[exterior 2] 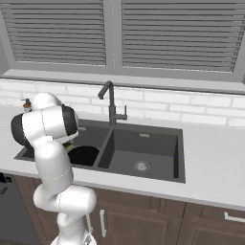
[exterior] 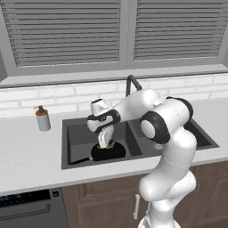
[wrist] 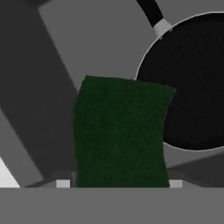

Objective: Pick the pan and sponge and place them into the sink. Then turn on the water.

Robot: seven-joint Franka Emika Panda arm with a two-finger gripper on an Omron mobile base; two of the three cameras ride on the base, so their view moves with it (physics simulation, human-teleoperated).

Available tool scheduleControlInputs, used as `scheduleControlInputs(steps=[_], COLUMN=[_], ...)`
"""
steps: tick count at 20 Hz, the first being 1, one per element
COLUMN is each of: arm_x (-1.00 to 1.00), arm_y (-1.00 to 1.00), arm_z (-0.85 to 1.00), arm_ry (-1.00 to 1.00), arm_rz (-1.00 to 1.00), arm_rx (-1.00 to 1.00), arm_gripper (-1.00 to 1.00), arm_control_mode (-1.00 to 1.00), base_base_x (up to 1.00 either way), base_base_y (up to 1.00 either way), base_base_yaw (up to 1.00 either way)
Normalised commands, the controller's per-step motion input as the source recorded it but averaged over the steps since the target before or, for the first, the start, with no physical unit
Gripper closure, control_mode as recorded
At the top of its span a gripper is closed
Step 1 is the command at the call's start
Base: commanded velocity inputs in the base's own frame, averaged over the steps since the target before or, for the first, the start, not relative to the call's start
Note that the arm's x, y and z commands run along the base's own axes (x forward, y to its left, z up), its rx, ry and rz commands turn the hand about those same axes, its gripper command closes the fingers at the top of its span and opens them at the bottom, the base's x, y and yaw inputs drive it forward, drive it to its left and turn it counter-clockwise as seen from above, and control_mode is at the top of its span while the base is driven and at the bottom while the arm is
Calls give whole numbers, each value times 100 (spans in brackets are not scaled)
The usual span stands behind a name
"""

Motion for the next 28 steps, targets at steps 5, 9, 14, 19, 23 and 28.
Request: scheduleControlInputs(steps=[5,9,14,19,23,28], arm_x=[28,39,27,16,14,1], arm_y=[-6,-39,-32,0,3,1], arm_z=[-48,-43,-53,-49,-36,-6], arm_ry=[0,3,1,0,0,0], arm_rz=[0,0,0,6,6,4], arm_rx=[-1,0,0,0,0,0], arm_gripper=[100,100,100,100,100,-100], arm_control_mode=[-100,-100,-100,-100,-100,-100], base_base_x=[0,0,0,0,0,0], base_base_y=[0,0,0,0,0,0], base_base_yaw=[0,0,0,0,0,0])
